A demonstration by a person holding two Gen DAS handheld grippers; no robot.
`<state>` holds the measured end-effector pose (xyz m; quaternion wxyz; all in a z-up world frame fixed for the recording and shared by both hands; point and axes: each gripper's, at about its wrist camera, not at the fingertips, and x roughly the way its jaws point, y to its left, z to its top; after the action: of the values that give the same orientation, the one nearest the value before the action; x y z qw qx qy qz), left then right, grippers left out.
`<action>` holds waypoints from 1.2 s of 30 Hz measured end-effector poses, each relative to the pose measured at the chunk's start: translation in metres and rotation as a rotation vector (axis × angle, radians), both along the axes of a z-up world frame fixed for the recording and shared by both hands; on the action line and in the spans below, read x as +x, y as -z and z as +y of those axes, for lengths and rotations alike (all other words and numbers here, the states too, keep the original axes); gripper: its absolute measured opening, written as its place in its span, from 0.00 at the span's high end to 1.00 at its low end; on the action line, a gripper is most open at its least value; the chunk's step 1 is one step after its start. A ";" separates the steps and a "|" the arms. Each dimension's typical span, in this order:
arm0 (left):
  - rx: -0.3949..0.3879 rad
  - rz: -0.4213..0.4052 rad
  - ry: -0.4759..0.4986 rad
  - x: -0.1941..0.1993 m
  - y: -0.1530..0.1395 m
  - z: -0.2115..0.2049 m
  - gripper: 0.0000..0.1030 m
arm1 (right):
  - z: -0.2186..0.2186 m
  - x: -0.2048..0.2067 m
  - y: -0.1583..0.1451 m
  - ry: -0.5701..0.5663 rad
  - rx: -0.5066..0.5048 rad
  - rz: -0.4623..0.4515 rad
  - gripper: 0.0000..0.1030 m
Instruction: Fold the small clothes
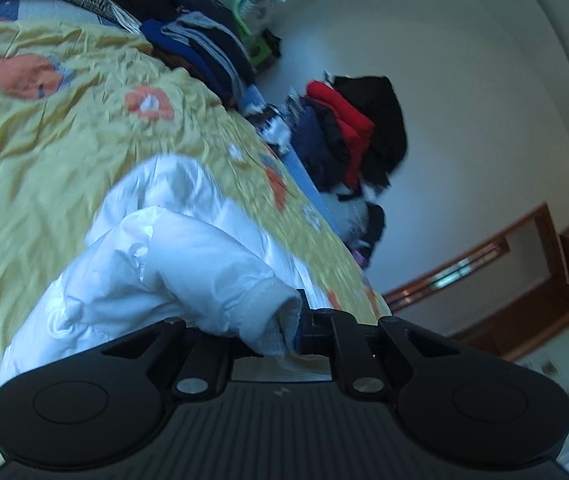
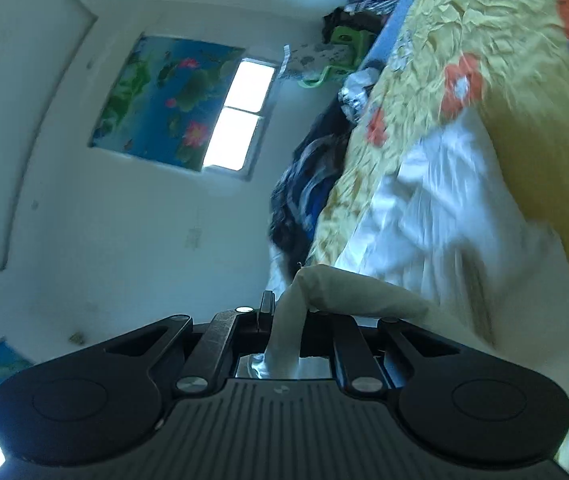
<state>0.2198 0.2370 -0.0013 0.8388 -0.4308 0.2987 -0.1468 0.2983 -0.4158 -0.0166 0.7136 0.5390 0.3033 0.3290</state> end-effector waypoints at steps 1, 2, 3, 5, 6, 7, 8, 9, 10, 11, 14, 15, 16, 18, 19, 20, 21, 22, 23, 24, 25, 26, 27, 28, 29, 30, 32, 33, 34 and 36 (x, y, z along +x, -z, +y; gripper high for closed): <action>0.007 0.005 -0.010 0.015 -0.001 0.000 0.90 | 0.004 0.017 0.001 0.004 -0.009 0.007 0.86; 0.014 0.012 -0.020 0.029 -0.001 0.000 0.90 | 0.007 0.036 0.002 0.014 -0.027 0.016 0.86; 0.018 0.021 -0.029 0.043 0.000 0.000 0.90 | 0.011 0.049 0.005 0.020 -0.038 0.026 0.86; 0.041 0.027 -0.046 0.070 0.002 -0.001 0.90 | 0.015 0.078 0.009 0.035 -0.058 0.046 0.86; 0.050 0.033 -0.053 0.083 0.003 -0.002 0.90 | 0.017 0.090 0.013 0.042 -0.066 0.056 0.86; 0.069 0.034 -0.055 0.096 0.005 -0.004 0.90 | 0.020 0.105 0.017 0.048 -0.084 0.069 0.86; 0.103 0.032 -0.056 0.109 0.007 -0.007 0.90 | 0.022 0.118 0.021 0.057 -0.103 0.085 0.86; 0.136 0.040 -0.061 0.122 0.011 -0.010 0.90 | 0.024 0.127 0.027 0.061 -0.116 0.099 0.86; 0.156 0.059 -0.064 0.135 0.019 -0.012 0.90 | 0.027 0.142 0.035 0.065 -0.129 0.120 0.86; 0.174 0.087 -0.066 0.149 0.028 -0.013 0.90 | 0.030 0.153 0.043 0.071 -0.140 0.145 0.86; 0.166 0.205 -0.076 0.184 0.070 -0.014 0.90 | 0.038 0.180 0.074 0.079 -0.147 0.215 0.86; 0.154 0.233 -0.075 0.191 0.085 -0.015 0.90 | 0.040 0.185 0.086 0.082 -0.136 0.236 0.85; 0.128 0.242 -0.077 0.196 0.098 -0.014 0.90 | 0.041 0.189 0.098 0.084 -0.113 0.259 0.85; 0.079 0.218 -0.072 0.197 0.110 -0.013 0.90 | 0.041 0.193 0.123 0.082 -0.040 0.291 0.82; 0.060 0.207 -0.064 0.197 0.113 -0.012 0.89 | 0.039 0.194 0.135 0.077 0.021 0.292 0.82; 0.045 0.201 -0.055 0.197 0.115 -0.010 0.88 | 0.037 0.193 0.143 0.077 0.076 0.293 0.82; 0.027 0.201 -0.048 0.197 0.115 -0.007 0.87 | 0.035 0.192 0.149 0.074 0.114 0.293 0.82; 0.007 0.202 -0.043 0.195 0.114 -0.004 0.85 | 0.033 0.193 0.153 0.067 0.153 0.293 0.81; -0.014 0.200 -0.050 0.192 0.111 0.000 0.83 | 0.031 0.193 0.155 0.067 0.181 0.291 0.77; -0.034 0.187 -0.062 0.188 0.106 0.004 0.75 | 0.028 0.193 0.155 0.073 0.206 0.286 0.74; -0.047 0.152 -0.071 0.181 0.097 0.008 0.60 | 0.027 0.193 0.153 0.083 0.217 0.276 0.66; -0.048 0.102 -0.087 0.172 0.085 0.012 0.47 | 0.025 0.192 0.148 0.094 0.217 0.261 0.56; -0.046 0.039 -0.115 0.162 0.071 0.014 0.18 | 0.024 0.189 0.141 0.107 0.220 0.235 0.48; -0.043 -0.037 -0.160 0.147 0.056 0.017 0.05 | 0.023 0.186 0.132 0.123 0.224 0.203 0.34; -0.033 -0.104 -0.213 0.133 0.041 0.019 0.03 | 0.022 0.185 0.124 0.142 0.215 0.177 0.28; -0.007 -0.160 -0.255 0.119 0.027 0.020 0.03 | 0.022 0.184 0.112 0.164 0.189 0.142 0.28; 0.108 -0.231 -0.310 0.098 0.004 0.009 0.03 | 0.026 0.172 0.081 0.196 0.077 0.043 0.28; 0.203 -0.262 -0.316 0.092 -0.006 -0.003 0.03 | 0.031 0.168 0.065 0.197 0.005 -0.010 0.28; 0.333 -0.293 -0.323 0.088 -0.013 -0.020 0.03 | 0.041 0.162 0.048 0.187 -0.089 -0.079 0.28; 0.617 -0.332 -0.344 0.091 -0.017 -0.061 0.03 | 0.073 0.148 0.015 0.150 -0.328 -0.228 0.28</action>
<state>0.3110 0.1757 0.0154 0.9782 -0.1728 0.1125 0.0252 0.4459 -0.3424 -0.0315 0.8439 0.3961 0.2291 0.2802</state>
